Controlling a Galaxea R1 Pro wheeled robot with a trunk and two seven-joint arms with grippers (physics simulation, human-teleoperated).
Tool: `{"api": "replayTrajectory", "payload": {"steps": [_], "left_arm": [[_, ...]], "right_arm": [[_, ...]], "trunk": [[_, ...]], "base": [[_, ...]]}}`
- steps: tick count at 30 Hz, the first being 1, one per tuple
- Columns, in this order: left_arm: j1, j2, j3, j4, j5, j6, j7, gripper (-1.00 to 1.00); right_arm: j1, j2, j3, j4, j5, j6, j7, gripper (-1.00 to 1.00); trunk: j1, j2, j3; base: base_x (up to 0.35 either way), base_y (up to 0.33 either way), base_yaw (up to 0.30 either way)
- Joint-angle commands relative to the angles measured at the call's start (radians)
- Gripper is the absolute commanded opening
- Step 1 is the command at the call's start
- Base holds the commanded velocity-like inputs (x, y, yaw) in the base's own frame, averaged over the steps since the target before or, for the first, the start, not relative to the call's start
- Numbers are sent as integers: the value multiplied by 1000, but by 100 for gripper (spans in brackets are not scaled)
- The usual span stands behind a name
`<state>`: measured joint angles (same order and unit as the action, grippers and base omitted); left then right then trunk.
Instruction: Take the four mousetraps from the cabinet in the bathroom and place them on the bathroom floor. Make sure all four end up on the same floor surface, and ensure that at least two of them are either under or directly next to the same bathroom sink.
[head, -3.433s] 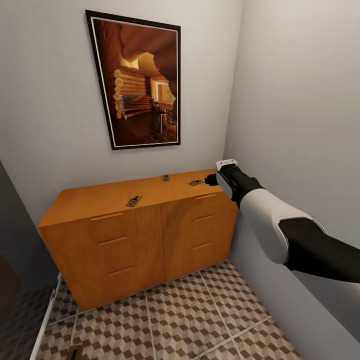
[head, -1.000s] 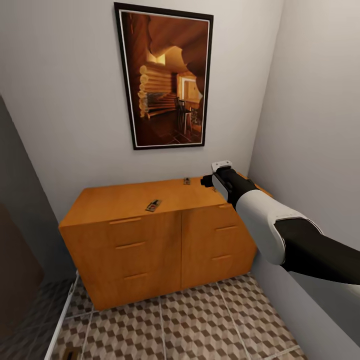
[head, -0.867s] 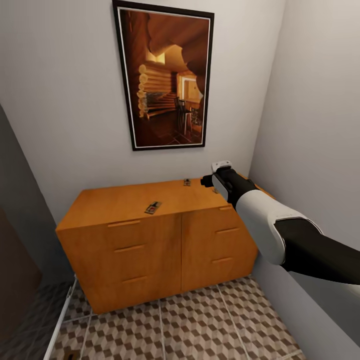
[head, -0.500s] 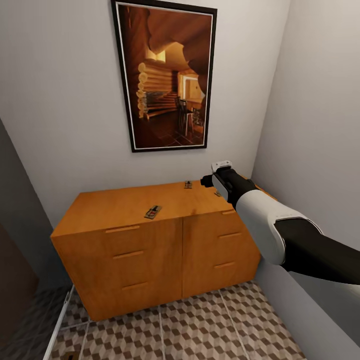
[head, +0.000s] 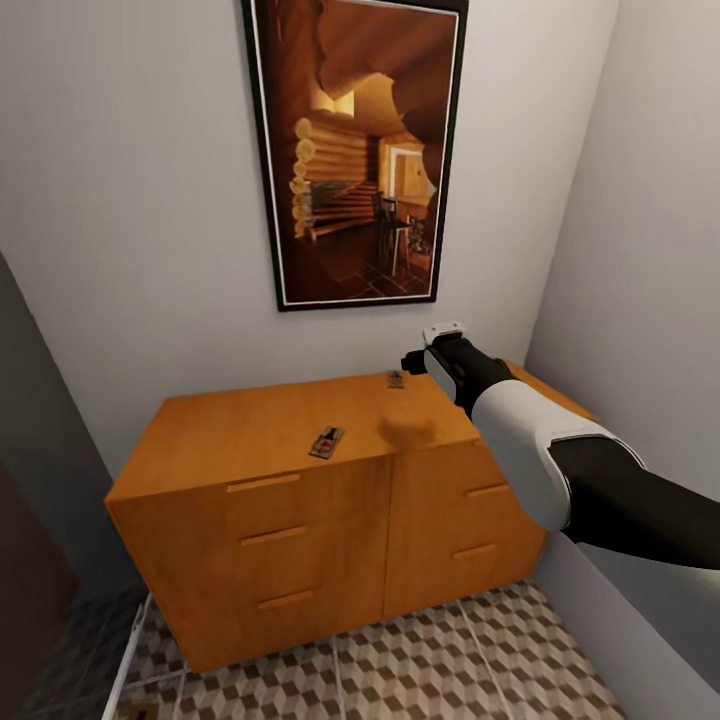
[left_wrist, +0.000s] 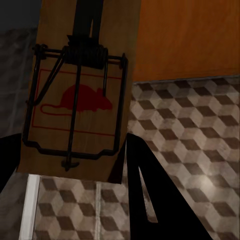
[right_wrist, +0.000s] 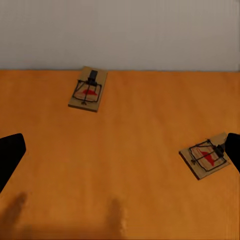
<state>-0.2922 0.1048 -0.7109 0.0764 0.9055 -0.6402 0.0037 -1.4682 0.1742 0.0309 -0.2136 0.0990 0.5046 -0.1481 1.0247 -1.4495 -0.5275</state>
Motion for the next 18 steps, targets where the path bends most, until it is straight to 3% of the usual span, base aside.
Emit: {"api": "replayTrajectory", "payload": {"steps": [1,18], "left_arm": [[-1,0,-7,2,0,-3,6,-100],[-1,-3,-7,2,0,-3,6,-100]], "right_arm": [[0,0,3,-1,10,8,1,100],[13,0,3,0,10,-19,1,100]], "trunk": [[0,-1,-1],[0,-1,-1]], "base": [[149,133,0],[25,22,0]]}}
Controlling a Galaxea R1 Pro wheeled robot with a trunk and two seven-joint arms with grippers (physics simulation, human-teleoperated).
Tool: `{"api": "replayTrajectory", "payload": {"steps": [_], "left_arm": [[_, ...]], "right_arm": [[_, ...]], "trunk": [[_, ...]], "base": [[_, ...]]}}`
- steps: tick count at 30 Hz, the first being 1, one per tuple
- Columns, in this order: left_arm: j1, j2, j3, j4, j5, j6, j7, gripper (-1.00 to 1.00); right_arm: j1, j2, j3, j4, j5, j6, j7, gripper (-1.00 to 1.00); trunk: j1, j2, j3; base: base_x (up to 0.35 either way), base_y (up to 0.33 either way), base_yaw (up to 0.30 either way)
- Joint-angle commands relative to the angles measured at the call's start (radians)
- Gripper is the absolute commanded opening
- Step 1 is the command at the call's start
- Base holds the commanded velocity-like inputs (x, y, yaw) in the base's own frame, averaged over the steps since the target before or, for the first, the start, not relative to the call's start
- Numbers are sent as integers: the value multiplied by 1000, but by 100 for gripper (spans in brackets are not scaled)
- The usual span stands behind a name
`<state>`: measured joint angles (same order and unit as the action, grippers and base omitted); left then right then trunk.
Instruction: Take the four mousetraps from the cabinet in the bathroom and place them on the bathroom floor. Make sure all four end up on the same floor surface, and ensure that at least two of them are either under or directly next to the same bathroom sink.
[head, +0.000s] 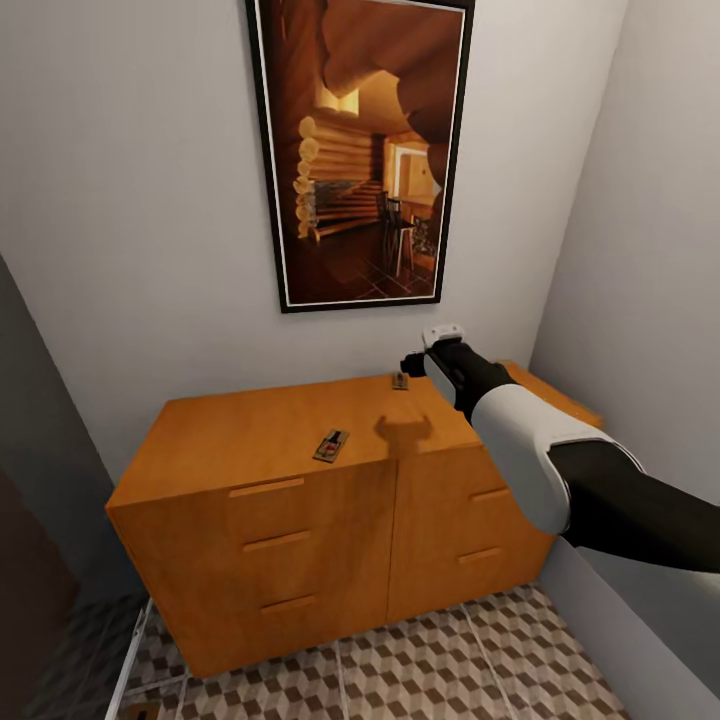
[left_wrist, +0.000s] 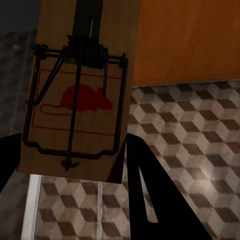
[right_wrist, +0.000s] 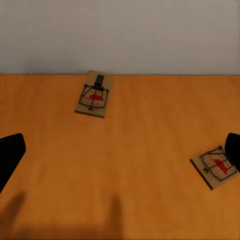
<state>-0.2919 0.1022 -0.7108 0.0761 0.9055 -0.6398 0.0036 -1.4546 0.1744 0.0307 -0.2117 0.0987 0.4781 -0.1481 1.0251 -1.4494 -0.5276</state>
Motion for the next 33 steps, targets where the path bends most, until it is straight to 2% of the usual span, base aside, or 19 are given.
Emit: {"api": "replayTrajectory", "payload": {"steps": [1,6,9,33], "left_arm": [[-1,-1,-7,2,0,-3,6,-100],[-1,-1,-7,2,0,-3,6,-100],[-1,-1,-7,2,0,-2,6,-100],[-1,-10,-7,2,0,-2,6,-100]], "right_arm": [[6,0,3,-1,11,-6,1,100],[43,0,2,37,11,-141,0,100],[50,0,3,53,12,-177,-1,100],[52,0,2,63,12,-197,-2,100]], "trunk": [[0,-1,-1],[0,-1,-1],[0,-1,-1],[0,-1,-1]], "base": [[0,0,0],[0,0,0],[0,0,0],[0,0,0]]}}
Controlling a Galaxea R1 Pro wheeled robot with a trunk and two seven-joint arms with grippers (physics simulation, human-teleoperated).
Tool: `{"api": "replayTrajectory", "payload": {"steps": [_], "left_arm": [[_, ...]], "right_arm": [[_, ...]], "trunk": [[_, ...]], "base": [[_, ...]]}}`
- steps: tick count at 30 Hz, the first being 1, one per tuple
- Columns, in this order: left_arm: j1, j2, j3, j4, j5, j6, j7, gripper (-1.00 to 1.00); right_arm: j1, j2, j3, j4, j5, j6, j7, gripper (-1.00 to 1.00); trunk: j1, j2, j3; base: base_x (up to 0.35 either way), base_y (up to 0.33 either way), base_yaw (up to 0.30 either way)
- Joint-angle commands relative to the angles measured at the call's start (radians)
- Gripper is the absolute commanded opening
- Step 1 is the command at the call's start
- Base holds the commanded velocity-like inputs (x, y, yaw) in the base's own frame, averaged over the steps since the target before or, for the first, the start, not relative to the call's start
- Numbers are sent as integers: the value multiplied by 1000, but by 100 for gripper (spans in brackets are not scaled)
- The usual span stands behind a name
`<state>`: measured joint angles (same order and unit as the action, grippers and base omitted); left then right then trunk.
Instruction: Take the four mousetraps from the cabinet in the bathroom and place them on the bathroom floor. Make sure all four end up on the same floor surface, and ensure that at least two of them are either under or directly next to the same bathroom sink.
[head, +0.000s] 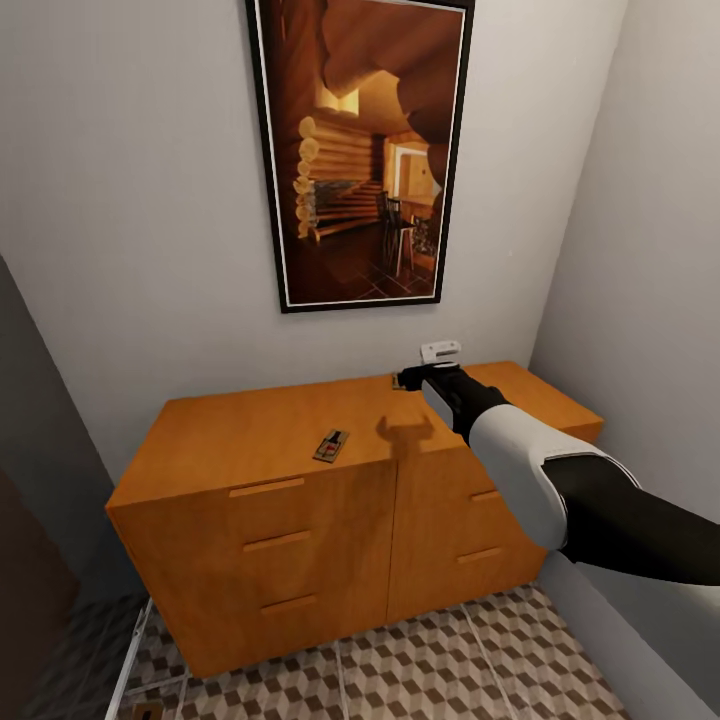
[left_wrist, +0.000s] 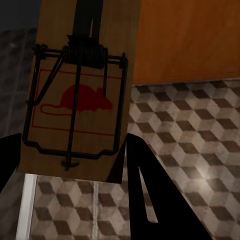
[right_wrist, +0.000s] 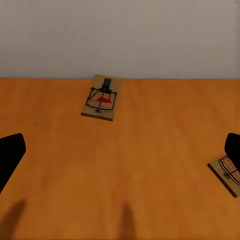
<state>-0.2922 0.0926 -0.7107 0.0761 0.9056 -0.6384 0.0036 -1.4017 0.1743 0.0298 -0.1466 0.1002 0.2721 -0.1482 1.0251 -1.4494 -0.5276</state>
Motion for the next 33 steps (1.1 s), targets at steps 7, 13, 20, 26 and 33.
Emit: {"api": "replayTrajectory", "payload": {"steps": [7,13,20,26,33], "left_arm": [[-1,-2,-7,2,-1,-3,6,-100],[-1,-2,-7,2,-1,-4,6,-100],[-1,-2,-7,2,-1,-4,6,-100],[-1,-2,-7,2,-1,-4,6,-100],[-1,-2,-7,2,-1,-4,6,-100]], "right_arm": [[0,0,2,25,13,-8,-6,100],[0,0,2,32,13,-32,-10,100],[0,0,2,36,12,-38,-73,100],[0,0,3,51,10,-39,-91,100],[0,0,3,55,9,-39,-94,100]], "trunk": [[0,-1,-1],[0,-1,-1],[0,-1,-1],[0,-1,-1],[0,-1,-1]], "base": [[0,0,0],[0,0,0],[0,0,0],[0,0,0],[0,0,0]]}}
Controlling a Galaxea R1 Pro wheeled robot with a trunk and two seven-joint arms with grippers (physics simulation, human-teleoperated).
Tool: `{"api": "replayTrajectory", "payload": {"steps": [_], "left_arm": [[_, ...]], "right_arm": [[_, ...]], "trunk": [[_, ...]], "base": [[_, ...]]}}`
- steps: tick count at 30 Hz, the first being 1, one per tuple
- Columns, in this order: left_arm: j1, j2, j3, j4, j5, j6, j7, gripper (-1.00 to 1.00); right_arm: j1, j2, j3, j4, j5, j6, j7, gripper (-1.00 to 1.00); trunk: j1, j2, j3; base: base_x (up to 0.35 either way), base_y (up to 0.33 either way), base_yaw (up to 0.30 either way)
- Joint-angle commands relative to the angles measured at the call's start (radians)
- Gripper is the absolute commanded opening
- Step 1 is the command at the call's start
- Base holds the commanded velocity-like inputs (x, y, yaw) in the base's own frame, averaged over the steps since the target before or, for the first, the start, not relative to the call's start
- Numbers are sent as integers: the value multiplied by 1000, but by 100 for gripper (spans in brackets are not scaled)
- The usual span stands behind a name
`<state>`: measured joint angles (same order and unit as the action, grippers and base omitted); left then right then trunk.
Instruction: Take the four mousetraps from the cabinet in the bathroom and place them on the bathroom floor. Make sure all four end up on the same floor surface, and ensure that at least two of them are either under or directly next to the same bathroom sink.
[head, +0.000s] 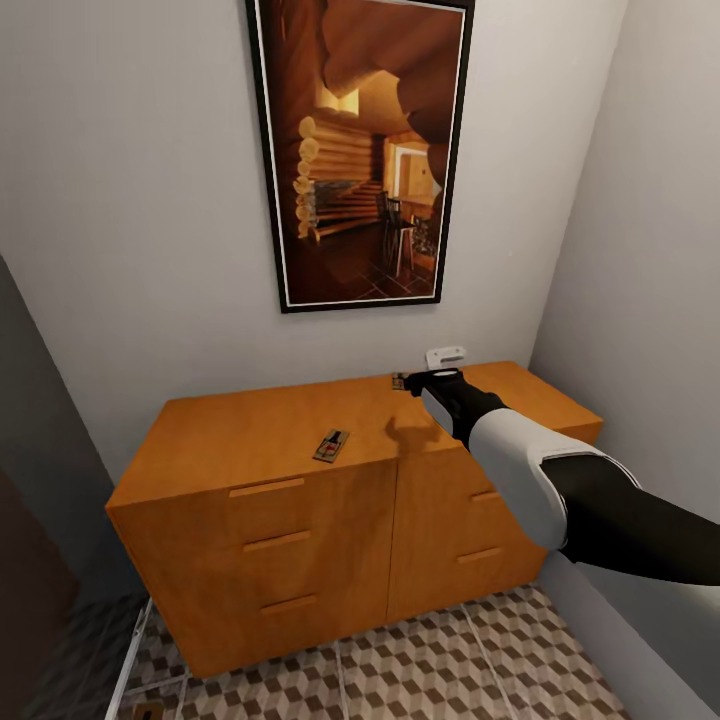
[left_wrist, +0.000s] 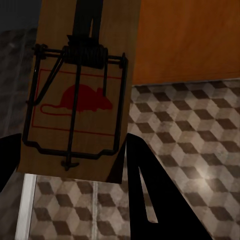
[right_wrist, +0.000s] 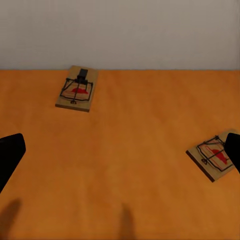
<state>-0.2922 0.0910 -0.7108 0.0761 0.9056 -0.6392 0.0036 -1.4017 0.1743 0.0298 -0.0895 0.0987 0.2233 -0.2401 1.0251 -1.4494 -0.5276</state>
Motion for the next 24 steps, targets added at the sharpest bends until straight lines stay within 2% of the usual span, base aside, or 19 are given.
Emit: {"api": "replayTrajectory", "payload": {"steps": [1,7,16,24], "left_arm": [[-1,-1,-7,2,-1,-3,6,-100],[-1,-1,-7,2,-1,-3,5,-100],[-1,-1,-7,2,-1,-2,5,-100],[-1,-2,-7,2,-1,-2,6,-100]], "right_arm": [[0,0,3,-2,10,10,-2,100],[0,0,2,-1,10,10,-2,100],[0,0,2,-1,10,10,-2,100],[0,0,3,-1,10,10,0,100]], "trunk": [[0,-1,-1],[0,-1,-1],[0,-1,-1],[0,-1,-1]], "base": [[0,0,0],[53,43,0],[152,161,0],[21,22,0]]}}
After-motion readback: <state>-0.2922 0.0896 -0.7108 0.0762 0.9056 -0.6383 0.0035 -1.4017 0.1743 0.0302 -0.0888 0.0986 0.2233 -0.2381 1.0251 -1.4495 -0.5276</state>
